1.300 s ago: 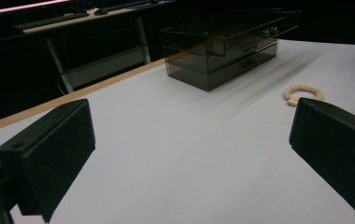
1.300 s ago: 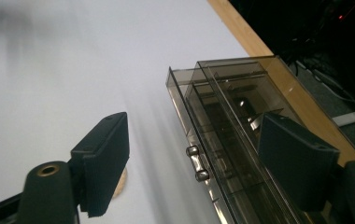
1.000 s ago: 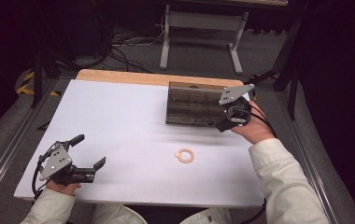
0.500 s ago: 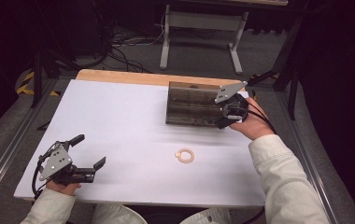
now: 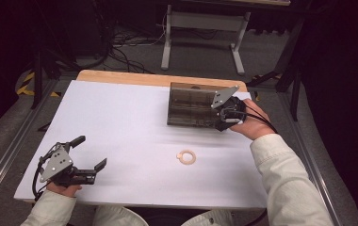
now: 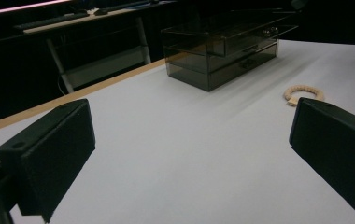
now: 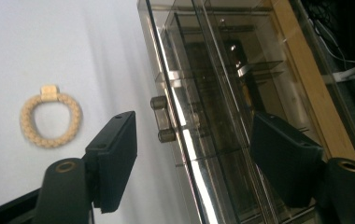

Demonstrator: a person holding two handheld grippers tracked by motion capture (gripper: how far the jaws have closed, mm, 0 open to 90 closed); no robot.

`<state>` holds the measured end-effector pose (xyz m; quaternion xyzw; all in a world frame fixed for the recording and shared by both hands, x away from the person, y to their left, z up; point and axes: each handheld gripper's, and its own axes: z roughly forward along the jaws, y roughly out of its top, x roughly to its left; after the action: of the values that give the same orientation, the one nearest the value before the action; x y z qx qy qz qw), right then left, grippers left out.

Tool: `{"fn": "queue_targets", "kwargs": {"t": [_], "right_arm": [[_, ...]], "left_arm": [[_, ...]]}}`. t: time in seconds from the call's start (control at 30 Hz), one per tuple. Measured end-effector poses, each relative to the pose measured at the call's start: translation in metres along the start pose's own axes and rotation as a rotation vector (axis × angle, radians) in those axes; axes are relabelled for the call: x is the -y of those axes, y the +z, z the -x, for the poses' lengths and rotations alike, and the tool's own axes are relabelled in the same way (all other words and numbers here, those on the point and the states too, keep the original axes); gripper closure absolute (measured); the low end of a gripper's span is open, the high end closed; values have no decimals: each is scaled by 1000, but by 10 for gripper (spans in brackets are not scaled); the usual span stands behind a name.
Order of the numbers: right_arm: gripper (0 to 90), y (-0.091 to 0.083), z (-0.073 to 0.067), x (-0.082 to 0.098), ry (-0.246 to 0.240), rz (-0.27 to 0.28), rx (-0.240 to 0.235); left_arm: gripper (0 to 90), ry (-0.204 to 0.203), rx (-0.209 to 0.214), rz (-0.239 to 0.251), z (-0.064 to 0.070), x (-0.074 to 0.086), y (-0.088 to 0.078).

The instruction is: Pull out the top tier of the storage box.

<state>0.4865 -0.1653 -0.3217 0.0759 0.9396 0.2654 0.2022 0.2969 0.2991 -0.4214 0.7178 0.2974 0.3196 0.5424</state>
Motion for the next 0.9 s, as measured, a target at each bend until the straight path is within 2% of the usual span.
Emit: {"fn": "queue_targets", "kwargs": {"t": [0.03,0.23,0.27,0.33,0.37,0.43,0.5,0.6,0.63,0.77,0.9], "right_arm": [[344,1,0,0,8,-3,1],[376,11,0,2,-15,-42,-10],[386,12,0,2,-37,-57,-22],[397,15,-1,2,-33,-61,-12],[408,18,-2,1,-55,-75,-24],[417,19,-3,1,-48,-76,-15],[429,22,-3,0,-70,-85,-29],[458,25,-5,-1,-90,-105,-24],[467,27,-6,-1,-79,-101,-16],[501,33,-9,-3,-110,-133,-17],[549,39,-13,-5,-113,-175,-12]], "left_arm": [[12,-1,0,0,0,0,0],[12,-3,1,1,0,0,0],[12,-3,1,1,0,0,0],[12,-3,1,0,0,0,0],[12,-3,1,-1,0,0,0],[12,-3,1,-1,0,0,1],[12,-3,2,-1,0,0,0],[12,-3,2,-1,0,0,1],[12,-2,3,-2,0,0,1],[11,-2,4,-4,0,0,1],[12,-2,5,-4,0,0,1]]}}
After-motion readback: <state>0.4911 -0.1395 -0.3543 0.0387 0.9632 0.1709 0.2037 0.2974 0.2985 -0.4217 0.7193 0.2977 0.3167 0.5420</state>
